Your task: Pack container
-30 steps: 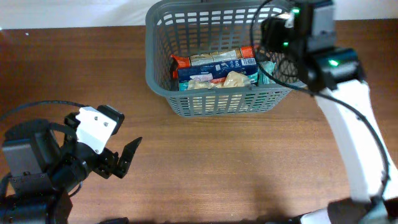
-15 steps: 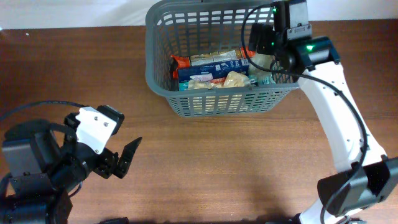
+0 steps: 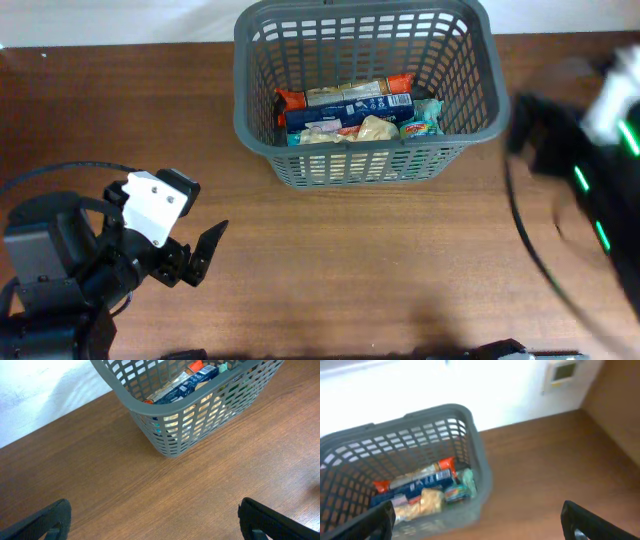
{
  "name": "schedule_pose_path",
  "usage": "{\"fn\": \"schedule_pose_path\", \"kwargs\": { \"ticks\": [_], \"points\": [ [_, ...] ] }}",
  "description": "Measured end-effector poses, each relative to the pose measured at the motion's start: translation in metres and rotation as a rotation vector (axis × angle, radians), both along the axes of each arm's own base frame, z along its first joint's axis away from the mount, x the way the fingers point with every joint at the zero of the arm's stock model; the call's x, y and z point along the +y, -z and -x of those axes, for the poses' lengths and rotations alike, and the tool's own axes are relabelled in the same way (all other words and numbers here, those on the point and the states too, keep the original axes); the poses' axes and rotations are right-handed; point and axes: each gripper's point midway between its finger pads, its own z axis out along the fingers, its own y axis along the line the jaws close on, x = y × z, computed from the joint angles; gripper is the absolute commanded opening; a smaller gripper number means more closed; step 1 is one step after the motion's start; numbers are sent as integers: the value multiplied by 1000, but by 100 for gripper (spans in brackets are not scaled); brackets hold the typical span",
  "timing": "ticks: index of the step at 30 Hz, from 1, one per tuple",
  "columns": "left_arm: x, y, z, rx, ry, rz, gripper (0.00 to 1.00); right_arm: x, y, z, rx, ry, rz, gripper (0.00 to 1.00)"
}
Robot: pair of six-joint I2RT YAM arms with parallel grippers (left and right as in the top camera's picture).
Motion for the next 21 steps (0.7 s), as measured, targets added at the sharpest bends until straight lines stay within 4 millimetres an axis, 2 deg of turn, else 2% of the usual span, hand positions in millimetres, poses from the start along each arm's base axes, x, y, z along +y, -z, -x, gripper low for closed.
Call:
{"fn": "schedule_pose_path", "kwargs": {
  "ticks": [2,3,5,9,12,17,21],
  "points": [
    [0,0,0,0,0,0,99,-10,7,32,-23,20,-10,99],
    [0,0,0,1,0,0,99,-14,17,46,-28,27,-18,99],
    [0,0,0,0,0,0,99,-19,46,64,4,35,-13,99],
    [0,0,0,0,0,0,99,-24,124,89,155,69,-34,99],
    [0,0,0,-1,0,0,99,-25,163,105,241,80,-51,99],
    [0,0,0,-1,0,0,99,-28,195,125,336,93,-51,99],
    [0,0,0,-1,0,0,99,-28,204,125,361,100,-52,99]
  ]
}}
